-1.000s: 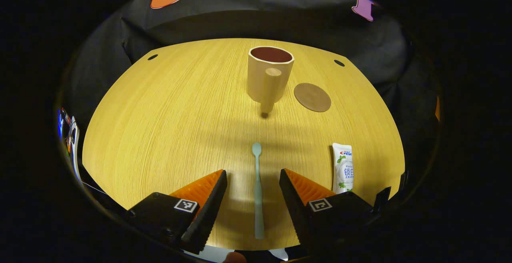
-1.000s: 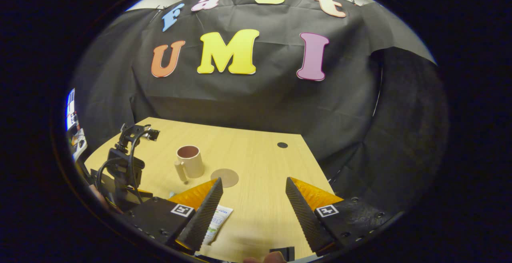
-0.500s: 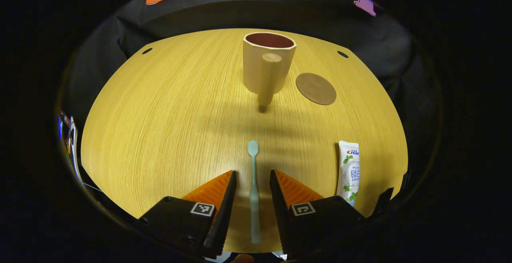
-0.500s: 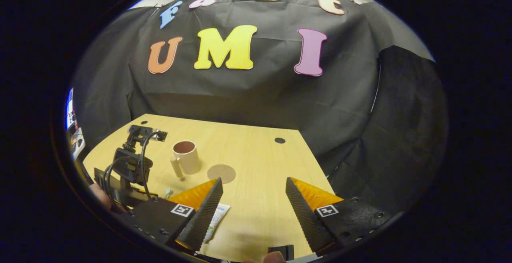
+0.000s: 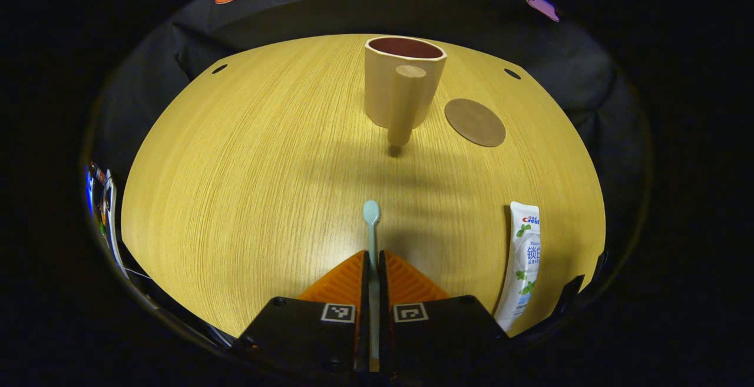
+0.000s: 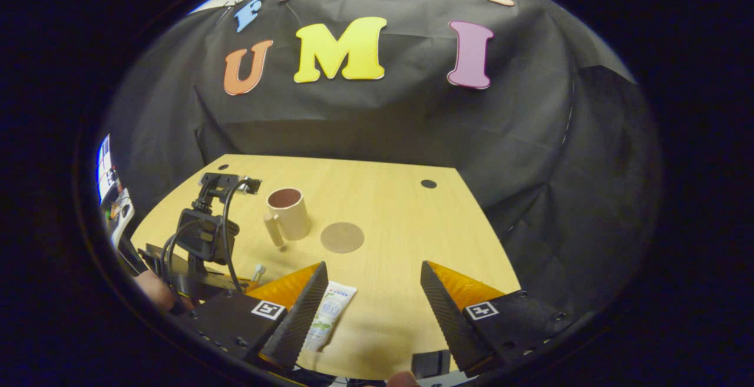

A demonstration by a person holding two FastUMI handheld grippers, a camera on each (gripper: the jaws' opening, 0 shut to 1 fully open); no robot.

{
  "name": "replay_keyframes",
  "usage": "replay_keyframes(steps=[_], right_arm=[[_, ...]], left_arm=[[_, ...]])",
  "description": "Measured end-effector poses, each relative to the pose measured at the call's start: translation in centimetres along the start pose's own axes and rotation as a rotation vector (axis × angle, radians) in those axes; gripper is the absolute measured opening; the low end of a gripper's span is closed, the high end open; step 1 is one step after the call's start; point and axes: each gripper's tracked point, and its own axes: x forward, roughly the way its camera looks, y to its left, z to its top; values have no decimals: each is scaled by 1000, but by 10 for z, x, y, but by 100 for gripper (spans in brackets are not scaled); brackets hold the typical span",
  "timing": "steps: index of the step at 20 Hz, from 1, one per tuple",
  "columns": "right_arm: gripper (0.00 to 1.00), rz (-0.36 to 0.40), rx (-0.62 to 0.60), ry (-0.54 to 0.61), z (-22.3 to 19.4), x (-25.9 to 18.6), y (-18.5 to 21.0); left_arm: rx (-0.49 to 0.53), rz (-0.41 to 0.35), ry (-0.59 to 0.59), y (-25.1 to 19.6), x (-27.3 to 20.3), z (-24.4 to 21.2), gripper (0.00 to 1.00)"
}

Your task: Put the toothbrush and toothpaste on the desktop into the cup, then pick up the cup and place it on the coaster on the desktop.

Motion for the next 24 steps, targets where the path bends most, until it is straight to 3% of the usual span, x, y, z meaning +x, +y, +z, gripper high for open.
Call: replay_keyframes(steps=[5, 13, 16, 19, 21, 22, 24], right_arm=[[95, 47, 20, 180, -42, 21, 24], [96, 52, 138, 515, -113, 54, 46], [96, 38, 159, 573, -121, 65, 52], [76, 16, 156, 610, -127, 74, 55], [69, -15, 143, 650, -136, 78, 52], [72, -19, 148, 664, -138, 80, 53], [64, -35, 141, 681, -143, 83, 53]], left_arm=[[-20, -20, -33, 6, -10, 5, 4], [37, -56, -286, 14, -61, 55, 3], [47, -74, -379, 15, -84, 77, 3], [48, -98, -462, 16, -106, 97, 3], [53, -100, -511, 20, -118, 109, 3], [56, -100, -534, 20, -124, 115, 3], [52, -102, -581, 25, -135, 128, 3]])
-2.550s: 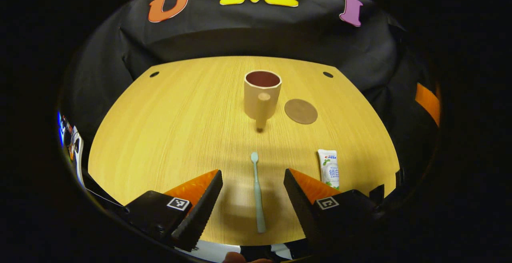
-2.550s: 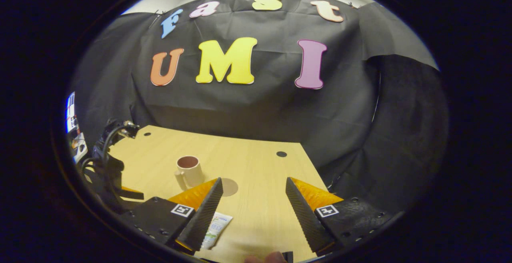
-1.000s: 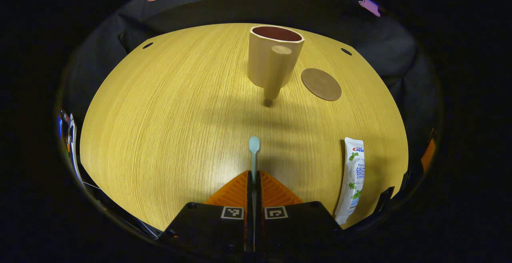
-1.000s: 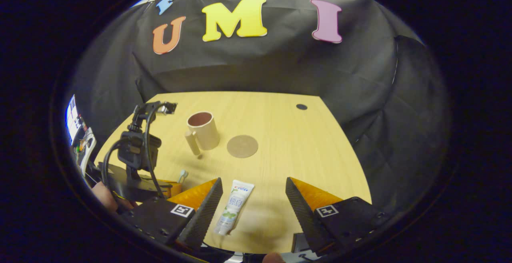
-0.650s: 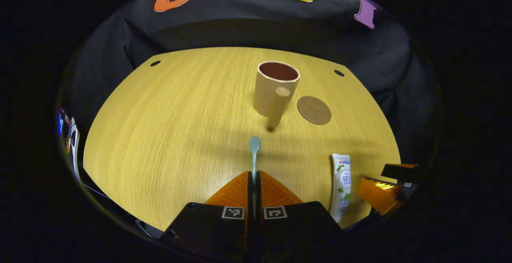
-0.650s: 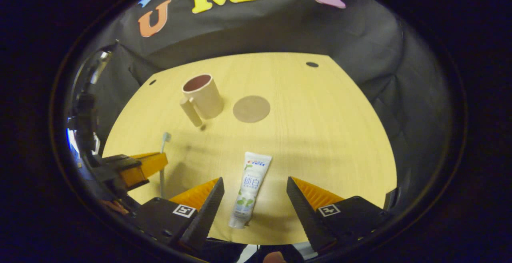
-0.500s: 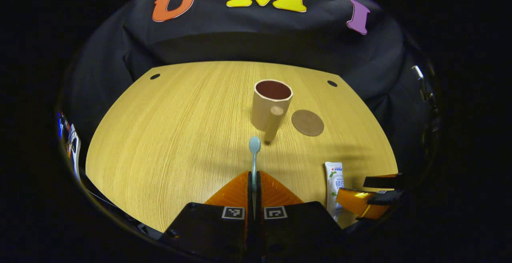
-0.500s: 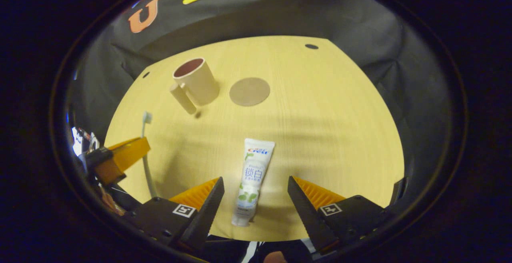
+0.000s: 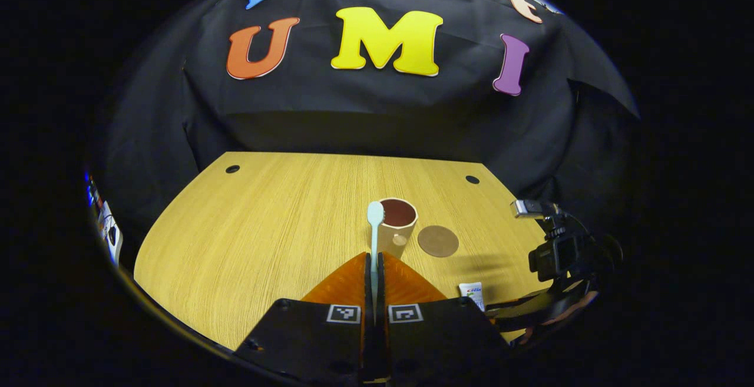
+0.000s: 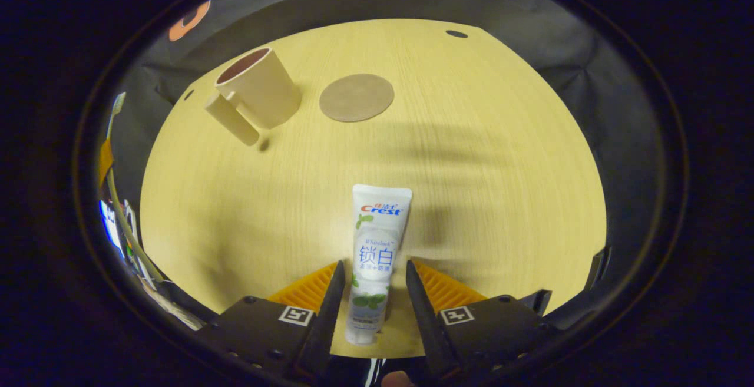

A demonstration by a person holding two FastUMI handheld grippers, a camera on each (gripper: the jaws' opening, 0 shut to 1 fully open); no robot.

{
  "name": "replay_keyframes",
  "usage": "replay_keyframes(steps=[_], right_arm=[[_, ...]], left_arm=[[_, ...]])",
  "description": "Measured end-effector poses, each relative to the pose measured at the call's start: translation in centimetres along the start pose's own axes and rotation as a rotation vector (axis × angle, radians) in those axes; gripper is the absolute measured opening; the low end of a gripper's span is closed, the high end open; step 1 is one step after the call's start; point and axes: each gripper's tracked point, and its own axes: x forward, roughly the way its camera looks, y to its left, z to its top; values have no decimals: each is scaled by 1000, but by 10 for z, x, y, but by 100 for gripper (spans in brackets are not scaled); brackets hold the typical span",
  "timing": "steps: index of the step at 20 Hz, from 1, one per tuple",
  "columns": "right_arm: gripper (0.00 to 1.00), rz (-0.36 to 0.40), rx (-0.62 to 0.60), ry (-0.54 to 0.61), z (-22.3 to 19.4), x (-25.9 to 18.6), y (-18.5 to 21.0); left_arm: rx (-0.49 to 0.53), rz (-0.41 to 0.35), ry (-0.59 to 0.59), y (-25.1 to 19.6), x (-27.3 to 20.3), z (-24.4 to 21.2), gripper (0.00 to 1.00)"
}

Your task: Put the toothbrush and toothpaste on the desktop into the cup, then pick up the cup and place it on the coaster on the desktop.

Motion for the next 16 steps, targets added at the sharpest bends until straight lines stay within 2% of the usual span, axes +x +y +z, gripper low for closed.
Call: replay_keyframes(steps=[2, 3, 4, 6, 7, 10, 11, 16], right_arm=[[47, -8, -5, 13, -2, 3, 6], [43, -8, -7, 22, -2, 3, 2], [36, -12, -11, 22, -2, 3, 0], [31, -18, -36, 14, 2, -1, -3], [25, -19, -45, 8, 3, -2, -3], [22, 13, -52, -10, 7, -11, -4], [25, 25, -51, -27, 9, -15, -5], [25, 21, -81, -167, 29, -57, -23]], left_arm=[[-5, -6, -48, 3, -3, 17, 3], [-3, -9, -68, 2, -4, 25, 3], [3, -9, -90, -6, -4, 31, 3], [7, -14, -121, -7, -3, 40, 3], [3, -17, -131, -6, 0, 43, 3], [-13, -26, -162, -6, 12, 57, 4], [-16, -33, -178, -4, 20, 63, 3], [-33, -85, -278, -16, 59, 94, 3]])
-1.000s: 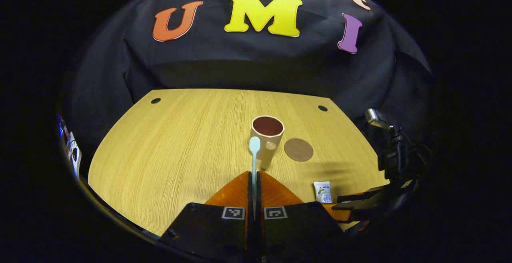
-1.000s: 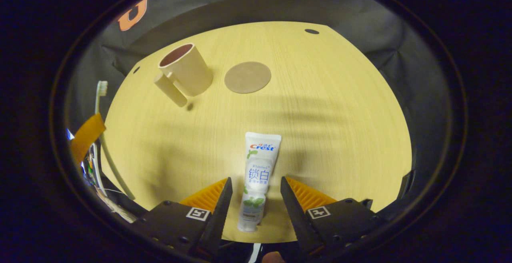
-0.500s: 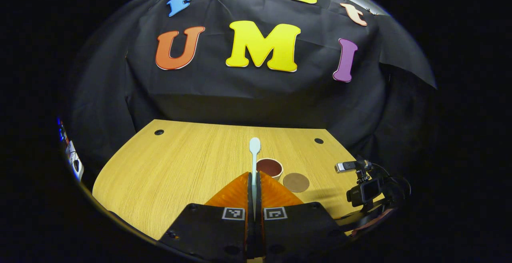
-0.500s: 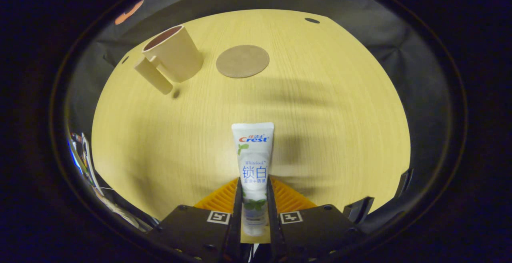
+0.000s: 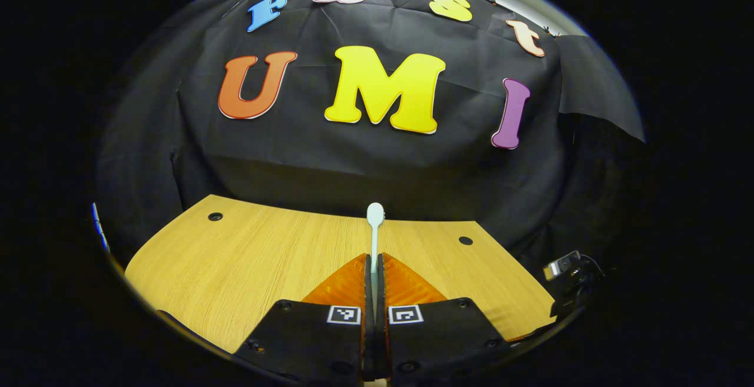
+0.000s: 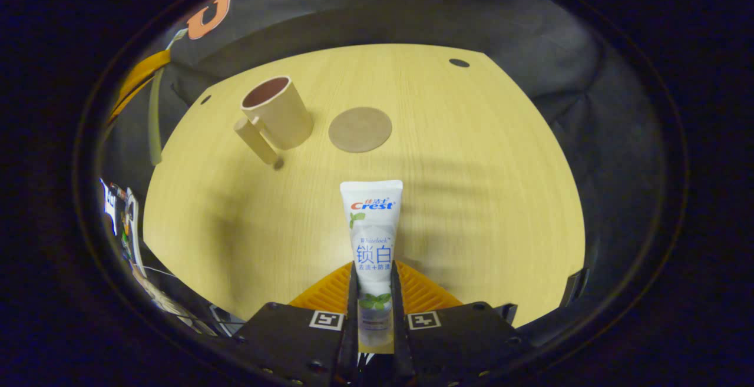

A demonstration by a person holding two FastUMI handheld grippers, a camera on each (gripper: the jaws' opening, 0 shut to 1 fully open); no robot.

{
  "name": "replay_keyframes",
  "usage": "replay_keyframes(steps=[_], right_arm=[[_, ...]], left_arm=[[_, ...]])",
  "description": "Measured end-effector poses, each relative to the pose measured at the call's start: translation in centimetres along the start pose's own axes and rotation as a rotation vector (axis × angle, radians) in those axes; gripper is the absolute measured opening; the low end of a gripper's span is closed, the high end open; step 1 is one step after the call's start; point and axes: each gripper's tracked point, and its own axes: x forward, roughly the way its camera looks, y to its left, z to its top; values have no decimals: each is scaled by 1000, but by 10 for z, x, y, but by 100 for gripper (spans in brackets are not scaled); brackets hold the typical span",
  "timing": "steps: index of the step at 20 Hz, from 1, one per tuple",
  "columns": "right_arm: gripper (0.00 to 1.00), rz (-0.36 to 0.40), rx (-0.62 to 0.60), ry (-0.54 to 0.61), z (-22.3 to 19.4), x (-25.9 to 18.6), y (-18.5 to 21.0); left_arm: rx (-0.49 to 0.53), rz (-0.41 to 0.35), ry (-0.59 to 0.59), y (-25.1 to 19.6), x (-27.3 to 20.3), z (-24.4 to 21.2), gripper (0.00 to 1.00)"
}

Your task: Put the toothbrush and toothpaste on the desktop into the cup, then pick up the cup and place it on the coaster on the desktop.

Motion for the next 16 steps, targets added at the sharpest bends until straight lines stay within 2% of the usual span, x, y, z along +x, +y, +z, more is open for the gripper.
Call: replay_keyframes(steps=[3, 6, 11, 16], right_arm=[[25, -3, -7, -84, 14, -26, -11], [25, 17, 12, -144, 20, -48, -15], [27, 40, 5, -166, 15, -63, -11], [25, 46, -8, -194, 17, -68, -14]], left_arm=[[-18, -29, -93, -4, 31, 19, 3], [-48, -56, -131, -10, 56, 20, 3], [-87, -72, -133, -15, 84, 12, 3], [-37, -49, -101, -8, 103, -12, 4]])
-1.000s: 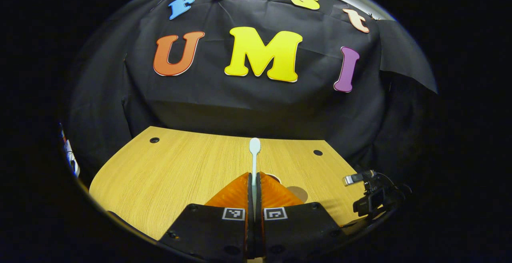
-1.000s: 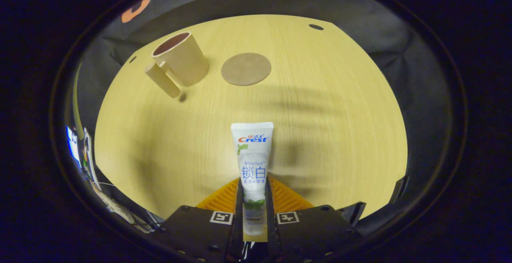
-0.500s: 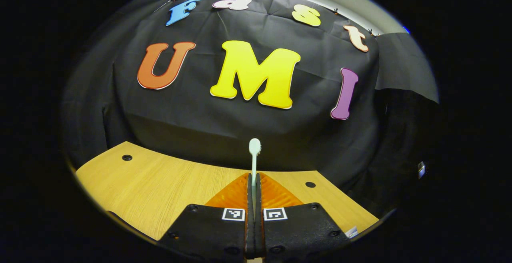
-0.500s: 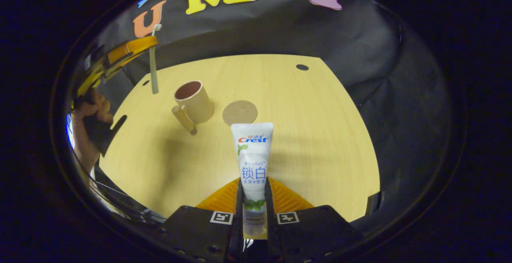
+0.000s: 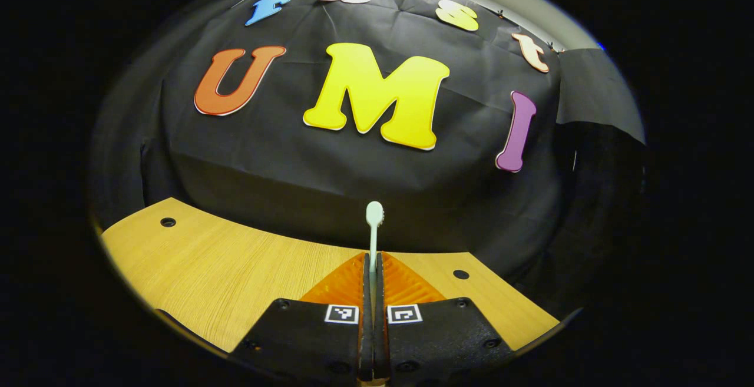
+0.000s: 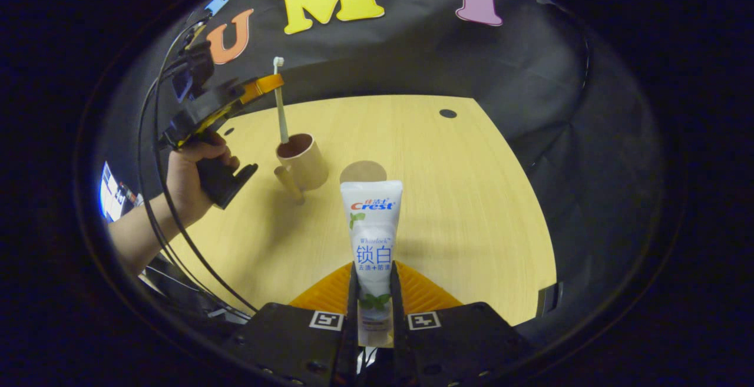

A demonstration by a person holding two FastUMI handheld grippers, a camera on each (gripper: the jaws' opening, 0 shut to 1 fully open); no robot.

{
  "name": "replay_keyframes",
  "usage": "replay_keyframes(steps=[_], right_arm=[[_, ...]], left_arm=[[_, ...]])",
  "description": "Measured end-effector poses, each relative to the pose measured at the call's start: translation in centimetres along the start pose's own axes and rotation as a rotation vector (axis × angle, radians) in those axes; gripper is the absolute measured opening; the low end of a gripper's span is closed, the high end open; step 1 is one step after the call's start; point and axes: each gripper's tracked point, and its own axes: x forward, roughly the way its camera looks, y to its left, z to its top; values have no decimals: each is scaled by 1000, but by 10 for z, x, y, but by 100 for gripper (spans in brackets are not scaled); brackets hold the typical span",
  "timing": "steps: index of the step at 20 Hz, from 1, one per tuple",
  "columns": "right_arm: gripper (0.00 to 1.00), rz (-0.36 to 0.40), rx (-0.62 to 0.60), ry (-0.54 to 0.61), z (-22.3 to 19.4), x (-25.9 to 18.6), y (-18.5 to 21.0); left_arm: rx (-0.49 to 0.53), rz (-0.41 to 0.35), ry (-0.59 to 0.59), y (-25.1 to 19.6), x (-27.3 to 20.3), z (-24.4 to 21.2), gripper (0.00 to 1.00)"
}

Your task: Put the toothbrush and toothpaste on the desktop into the cup, then pick up the cup and place it on the coaster on the desktop.

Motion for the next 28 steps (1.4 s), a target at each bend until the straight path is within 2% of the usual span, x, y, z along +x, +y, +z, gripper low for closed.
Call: replay_keyframes(steps=[1, 3, 7, 8, 10, 13, 20, 24, 28], right_arm=[[27, -1, 5, 0, 0, -1, 0], [24, -5, 9, 0, 1, -2, -1], [27, -6, 12, 5, 0, 0, -3], [25, -6, 8, 9, -1, 1, -3], [24, -6, -2, 7, -1, 2, -2], [25, 4, -2, 1, -2, 2, -2], [24, 33, -17, -50, 9, 7, 8], [25, 74, -45, -108, 42, 21, 32], [24, 145, -78, -217, 97, 42, 76]], left_arm=[[11, -3, 15, 0, 2, -7, 5], [30, -9, 29, -2, 2, -16, 6], [45, -19, 40, -6, -1, -22, 10], [65, -14, 47, -5, -3, -25, 11], [81, -10, 66, -4, -6, -31, 37], [84, 11, 52, -2, -14, -26, 100], [107, 64, 27, 10, -44, -5, 98], [100, 132, 26, 29, -76, 8, 98], [114, 199, 36, 55, -111, 16, 98]])
